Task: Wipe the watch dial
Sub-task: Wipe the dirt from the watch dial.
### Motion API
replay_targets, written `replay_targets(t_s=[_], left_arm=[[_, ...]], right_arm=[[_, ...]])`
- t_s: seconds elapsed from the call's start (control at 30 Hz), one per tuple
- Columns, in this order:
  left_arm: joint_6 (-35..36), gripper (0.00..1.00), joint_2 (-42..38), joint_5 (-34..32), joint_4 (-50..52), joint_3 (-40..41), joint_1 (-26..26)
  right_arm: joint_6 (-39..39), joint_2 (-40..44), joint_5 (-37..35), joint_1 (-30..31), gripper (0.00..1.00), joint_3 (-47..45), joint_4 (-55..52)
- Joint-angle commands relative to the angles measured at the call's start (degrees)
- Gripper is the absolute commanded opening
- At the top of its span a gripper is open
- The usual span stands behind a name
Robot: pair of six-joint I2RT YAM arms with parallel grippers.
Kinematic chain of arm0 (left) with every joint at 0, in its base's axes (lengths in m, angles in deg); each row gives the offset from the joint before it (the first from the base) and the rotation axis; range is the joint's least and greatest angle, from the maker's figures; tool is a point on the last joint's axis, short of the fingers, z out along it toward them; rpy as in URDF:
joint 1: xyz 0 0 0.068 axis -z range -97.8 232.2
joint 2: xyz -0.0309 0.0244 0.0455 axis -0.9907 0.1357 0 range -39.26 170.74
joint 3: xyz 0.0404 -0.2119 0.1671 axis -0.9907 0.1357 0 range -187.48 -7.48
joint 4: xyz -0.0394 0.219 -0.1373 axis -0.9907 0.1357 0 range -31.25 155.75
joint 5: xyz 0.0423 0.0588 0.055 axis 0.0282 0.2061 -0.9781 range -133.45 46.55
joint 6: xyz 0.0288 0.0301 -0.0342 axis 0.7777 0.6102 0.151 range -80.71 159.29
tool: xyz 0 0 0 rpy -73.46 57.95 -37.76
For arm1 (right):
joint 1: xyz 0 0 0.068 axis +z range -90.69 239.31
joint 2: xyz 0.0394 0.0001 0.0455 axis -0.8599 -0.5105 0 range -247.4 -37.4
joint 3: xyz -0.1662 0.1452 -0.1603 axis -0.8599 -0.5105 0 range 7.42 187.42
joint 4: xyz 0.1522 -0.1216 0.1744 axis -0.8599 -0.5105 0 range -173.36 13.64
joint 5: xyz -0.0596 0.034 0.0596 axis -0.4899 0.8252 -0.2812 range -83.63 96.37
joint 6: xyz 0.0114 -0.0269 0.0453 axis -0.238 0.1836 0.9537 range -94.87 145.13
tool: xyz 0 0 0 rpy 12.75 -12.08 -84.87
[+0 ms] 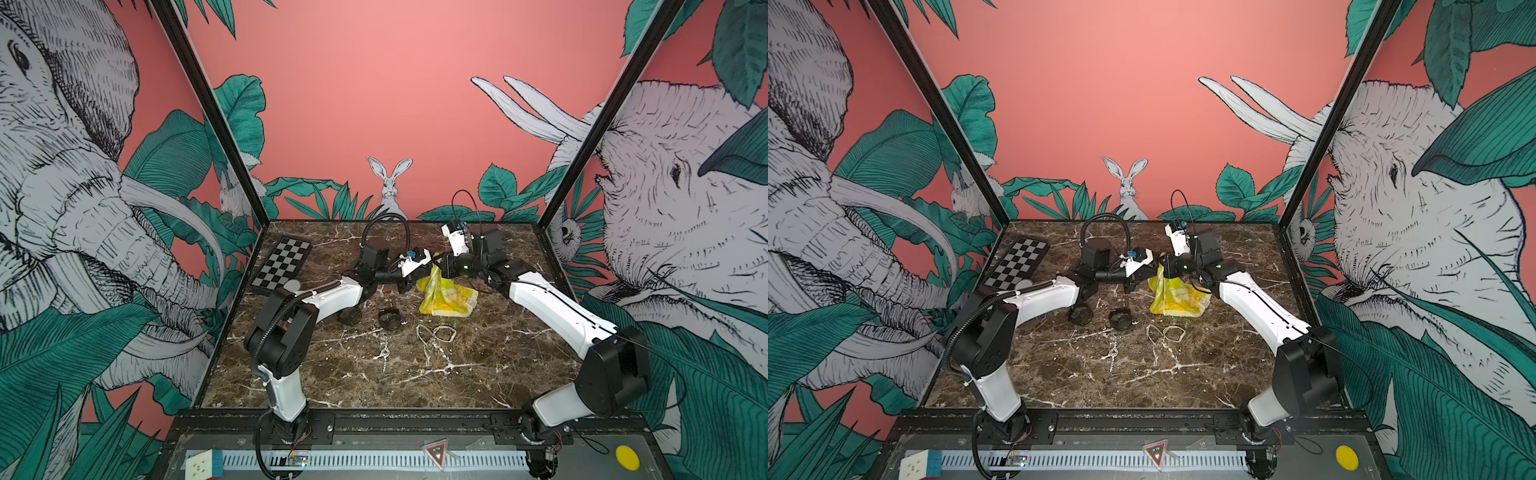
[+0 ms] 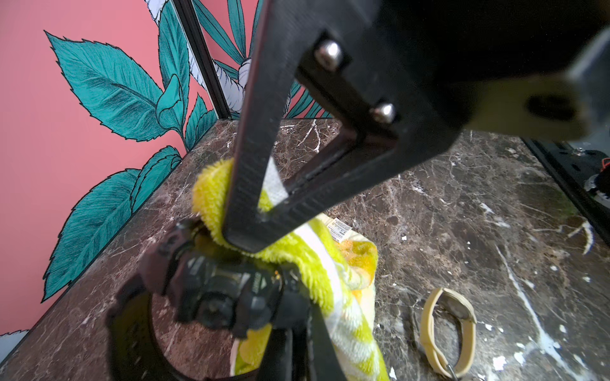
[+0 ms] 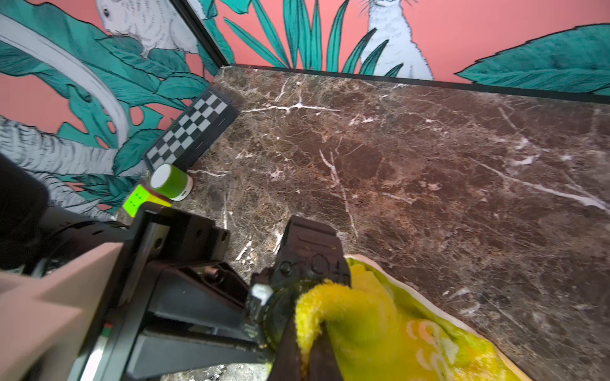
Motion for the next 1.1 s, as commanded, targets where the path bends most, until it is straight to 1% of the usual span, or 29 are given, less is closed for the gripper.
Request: replay_targets(t_s=[0.0, 0.27, 0.57, 0.7, 0.8, 0.9, 1.07], left_arm=[[0.5, 0.0, -2.3, 4.2, -4.1, 0.0, 0.8], [1.2, 0.0, -2.6, 3.2, -2.3, 0.4, 0.9], [2.1, 0.0, -1.8, 1.5, 2.0, -0.7, 0.8], [2.2, 0.0, -1.2, 1.4, 3.1, -1.6, 0.8], [1.5, 0.0, -0.7, 2.1, 3.2, -2.1, 0.8], [1.1, 0.0, -0.6, 2.7, 2.9, -2.1, 0.8], [1.1, 0.0, -0.8, 3.4, 2.5, -2.1, 0.8]], right_arm=[[-1.7, -1.4, -5.6, 0.2, 0.0, 0.0, -2.1], [-2.6, 0.0, -7.4, 0.3, 0.0, -0.9, -3.6], [-3.0, 5.4, -8.4, 0.2, 0.0, -2.1, -4.7], [-2.4, 7.7, -6.4, 0.1, 0.0, -2.2, -3.9], [-1.8, 8.3, -3.2, 0.1, 0.0, -2.2, -2.1], [-1.0, 7.1, 0.7, 0.2, 0.0, -1.9, 0.3], [1.0, 4.4, 4.7, 0.2, 0.0, -1.0, 3.3]])
